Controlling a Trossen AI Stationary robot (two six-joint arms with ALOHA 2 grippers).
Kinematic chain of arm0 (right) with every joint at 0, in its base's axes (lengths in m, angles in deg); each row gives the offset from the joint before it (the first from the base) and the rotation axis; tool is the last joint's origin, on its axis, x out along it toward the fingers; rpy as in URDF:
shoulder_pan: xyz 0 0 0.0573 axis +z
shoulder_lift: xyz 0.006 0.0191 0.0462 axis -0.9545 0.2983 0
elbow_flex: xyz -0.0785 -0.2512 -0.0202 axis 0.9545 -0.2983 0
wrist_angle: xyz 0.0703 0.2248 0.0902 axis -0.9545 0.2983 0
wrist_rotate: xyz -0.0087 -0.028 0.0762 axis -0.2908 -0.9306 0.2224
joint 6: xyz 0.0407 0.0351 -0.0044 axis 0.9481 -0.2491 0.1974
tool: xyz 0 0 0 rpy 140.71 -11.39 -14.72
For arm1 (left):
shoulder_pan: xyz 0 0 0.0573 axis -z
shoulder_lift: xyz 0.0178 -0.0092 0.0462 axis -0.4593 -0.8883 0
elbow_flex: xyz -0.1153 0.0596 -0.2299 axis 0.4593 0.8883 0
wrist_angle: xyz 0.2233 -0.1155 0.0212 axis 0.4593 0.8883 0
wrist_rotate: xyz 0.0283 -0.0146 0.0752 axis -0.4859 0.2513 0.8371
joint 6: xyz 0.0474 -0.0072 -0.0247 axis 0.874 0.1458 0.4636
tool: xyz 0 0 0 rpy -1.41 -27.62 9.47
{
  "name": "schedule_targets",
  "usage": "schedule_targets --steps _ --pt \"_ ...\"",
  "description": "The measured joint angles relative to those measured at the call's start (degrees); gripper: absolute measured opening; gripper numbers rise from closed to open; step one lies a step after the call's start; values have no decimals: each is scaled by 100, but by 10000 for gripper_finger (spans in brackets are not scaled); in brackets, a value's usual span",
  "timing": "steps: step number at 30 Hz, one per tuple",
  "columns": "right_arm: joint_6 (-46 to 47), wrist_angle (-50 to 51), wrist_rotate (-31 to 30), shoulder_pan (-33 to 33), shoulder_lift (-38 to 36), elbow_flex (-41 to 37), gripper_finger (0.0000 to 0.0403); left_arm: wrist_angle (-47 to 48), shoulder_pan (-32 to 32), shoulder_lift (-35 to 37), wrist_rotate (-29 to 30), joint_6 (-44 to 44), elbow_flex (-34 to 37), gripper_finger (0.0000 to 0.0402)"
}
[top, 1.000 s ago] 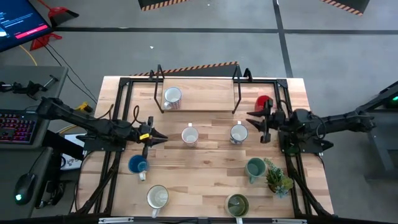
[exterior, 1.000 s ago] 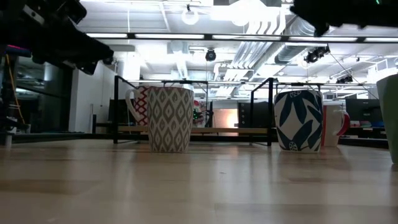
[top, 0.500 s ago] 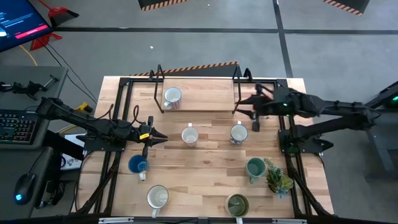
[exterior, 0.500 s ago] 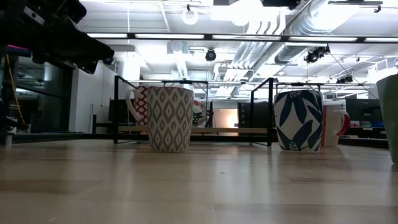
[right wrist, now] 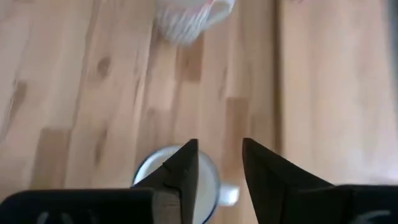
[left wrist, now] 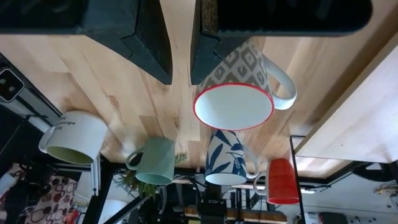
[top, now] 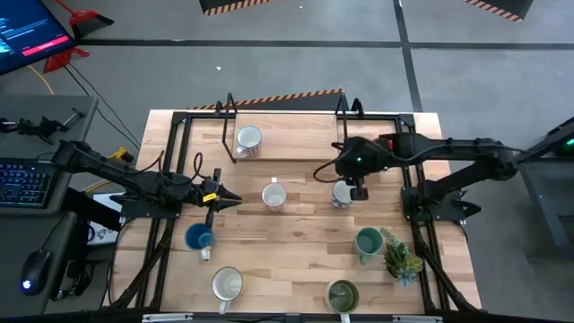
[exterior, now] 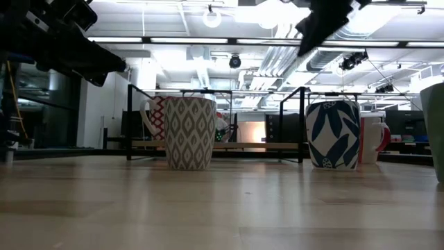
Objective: Place coffee mugs
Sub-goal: Put the blue patterned mug on the shelf
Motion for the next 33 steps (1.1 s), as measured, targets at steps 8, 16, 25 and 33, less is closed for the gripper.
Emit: schedule_targets --steps 8,16,25,33 --pt "586 208 137 316 253 -209 108 2 -1 0 0 -78 0 49" --pt "1123 -493 -82 877 248 -993 108 11 -1 0 0 -154 0 49" --pt "1645 -943 -305 1191 243 -1637 108 9 -1 0 0 -253 0 49" --pt "1838 -1683 -387 1208 243 -2227 108 7 -1 0 0 -299 0 49"
